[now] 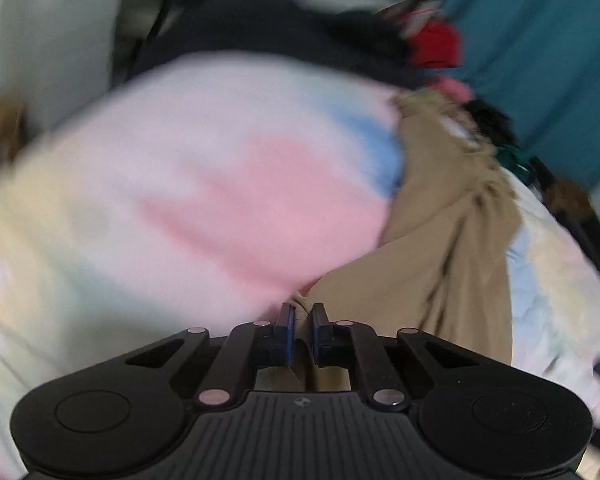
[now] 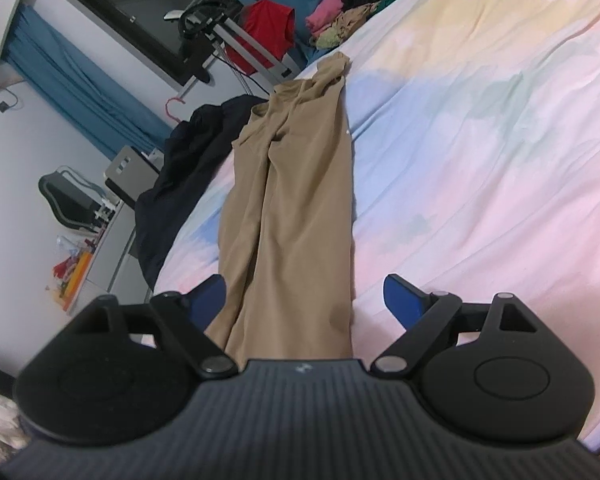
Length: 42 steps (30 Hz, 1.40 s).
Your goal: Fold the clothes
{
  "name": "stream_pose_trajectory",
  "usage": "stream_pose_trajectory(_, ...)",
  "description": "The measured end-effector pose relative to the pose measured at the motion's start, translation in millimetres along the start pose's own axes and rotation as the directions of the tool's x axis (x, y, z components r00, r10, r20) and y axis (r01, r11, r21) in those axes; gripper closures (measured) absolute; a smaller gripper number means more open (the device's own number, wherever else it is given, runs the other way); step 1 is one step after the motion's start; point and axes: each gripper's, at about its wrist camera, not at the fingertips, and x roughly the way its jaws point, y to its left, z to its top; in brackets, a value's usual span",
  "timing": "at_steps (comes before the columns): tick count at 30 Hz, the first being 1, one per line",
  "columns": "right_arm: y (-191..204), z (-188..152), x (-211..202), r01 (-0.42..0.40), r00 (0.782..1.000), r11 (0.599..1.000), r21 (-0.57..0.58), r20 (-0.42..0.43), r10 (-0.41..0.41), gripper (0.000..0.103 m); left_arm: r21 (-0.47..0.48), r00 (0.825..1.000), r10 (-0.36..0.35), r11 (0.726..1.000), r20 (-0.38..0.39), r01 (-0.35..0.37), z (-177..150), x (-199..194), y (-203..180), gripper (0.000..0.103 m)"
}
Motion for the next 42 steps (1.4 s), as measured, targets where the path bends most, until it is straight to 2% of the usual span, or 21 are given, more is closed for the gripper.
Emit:
stream_pose_trajectory(2, -2, 0, 0, 0.007, 1.000, 1.000, 0.006, -0.002, -0.007, 0.016, 0.227, 0.994, 0.006, 0.973, 0.111, -0.032, -8, -23, -30, 0.094)
stream_pose_trajectory(3, -3, 0, 1, 0.010, 1.000, 1.000, 0.010, -0.003, -0.010, 0.016, 0.336, 0.986, 0.000, 0.940, 0.167, -0.056, -13, -35, -45, 0.094)
stream_pose_trajectory(5, -5, 0, 0, 0.016, 1.000, 1.000, 0.019, -0.001, -0.016, 0.016, 0.529, 0.978, -0.043, 0.845, 0.206, -0.074, -29, -49, -73, 0.094)
stream_pose_trajectory(9, -8, 0, -1, 0.017, 1.000, 0.999, 0.034, -0.002, -0.017, 0.016, 0.729, 0.987, -0.142, 0.683, 0.073, 0.044, -55, -49, -106, 0.094)
stream_pose_trajectory(12, -7, -1, -1, 0.019, 1.000, 0.999, 0.029, -0.005, -0.019, 0.016, 0.775, 0.985, -0.152, 0.611, -0.082, 0.159, -64, -35, -116, 0.092)
stream_pose_trajectory(13, -7, -1, -1, 0.019, 1.000, 0.999, 0.028, -0.009, -0.019, 0.016, 0.774, 0.981, -0.150, 0.604, -0.126, 0.192, -65, -31, -117, 0.086)
stream_pose_trajectory(14, -8, -2, -1, 0.018, 1.000, 0.999, 0.028, -0.012, -0.017, 0.016, 0.761, 0.975, -0.145, 0.610, -0.166, 0.220, -63, -28, -115, 0.083)
stream_pose_trajectory(15, -8, -2, -1, 0.012, 1.000, 0.999, 0.033, -0.020, -0.011, 0.016, 0.739, 0.965, -0.146, 0.622, -0.216, 0.259, -59, -26, -111, 0.072)
stream_pose_trajectory(16, -9, -3, 0, 0.004, 1.000, 0.999, 0.041, -0.029, -0.003, 0.016, 0.704, 0.951, -0.161, 0.643, -0.262, 0.303, -54, -27, -106, 0.055)
stream_pose_trajectory(17, -11, -4, 1, -0.010, 0.999, 0.998, 0.058, -0.044, 0.012, 0.016, 0.664, 0.937, -0.184, 0.664, -0.298, 0.342, -50, -31, -99, 0.050)
stream_pose_trajectory(19, -16, -7, 5, -0.048, 0.995, 0.993, 0.107, -0.081, 0.056, 0.015, 0.561, 0.913, -0.253, 0.726, -0.319, 0.397, -35, -35, -82, 0.042)
stream_pose_trajectory(21, -20, -12, 11, -0.080, 0.987, 0.984, 0.160, -0.124, 0.100, 0.015, 0.418, 0.899, -0.311, 0.805, -0.308, 0.421, -16, -32, -60, 0.034)
stream_pose_trajectory(22, -22, -16, 16, -0.090, 0.981, 0.979, 0.185, -0.151, 0.119, 0.015, 0.340, 0.898, -0.328, 0.842, -0.294, 0.419, -8, -27, -49, 0.033)
stream_pose_trajectory(24, -24, -23, 25, -0.097, 0.968, 0.971, 0.220, -0.205, 0.143, 0.019, 0.195, 0.912, -0.307, 0.911, -0.272, 0.365, 5, -8, -30, 0.032)
stream_pose_trajectory(25, -25, -28, 30, -0.090, 0.961, 0.969, 0.228, -0.234, 0.144, 0.026, 0.124, 0.920, -0.282, 0.938, -0.273, 0.324, 9, 5, -23, 0.032)
stream_pose_trajectory(26, -25, -32, 34, -0.079, 0.954, 0.969, 0.233, -0.264, 0.141, 0.027, 0.066, 0.922, -0.264, 0.954, -0.284, 0.293, 12, 15, -15, 0.032)
stream_pose_trajectory(29, -26, -43, 44, -0.041, 0.939, 0.972, 0.231, -0.324, 0.116, 0.032, -0.049, 0.902, -0.287, 0.957, -0.322, 0.287, 13, 33, -1, 0.032)
stream_pose_trajectory(31, -25, -47, 48, -0.011, 0.937, 0.978, 0.207, -0.340, 0.083, 0.036, -0.052, 0.891, -0.292, 0.955, -0.347, 0.292, 10, 40, 1, 0.030)
stream_pose_trajectory(33, -22, -51, 50, 0.007, 0.935, 0.983, 0.185, -0.349, 0.059, 0.036, 0.005, 0.884, -0.266, 0.957, -0.385, 0.289, 4, 46, -6, 0.030)
stream_pose_trajectory(37, -17, -57, 53, 0.004, 0.935, 0.987, 0.160, -0.352, 0.053, 0.035, 0.117, 0.895, -0.196, 0.958, -0.401, 0.262, -6, 50, -21, 0.030)
stream_pose_trajectory(42, -16, -58, 52, 0.006, 0.935, 0.989, 0.149, -0.352, 0.048, 0.036, 0.116, 0.909, -0.163, 0.968, -0.384, 0.223, -12, 40, -14, 0.036)
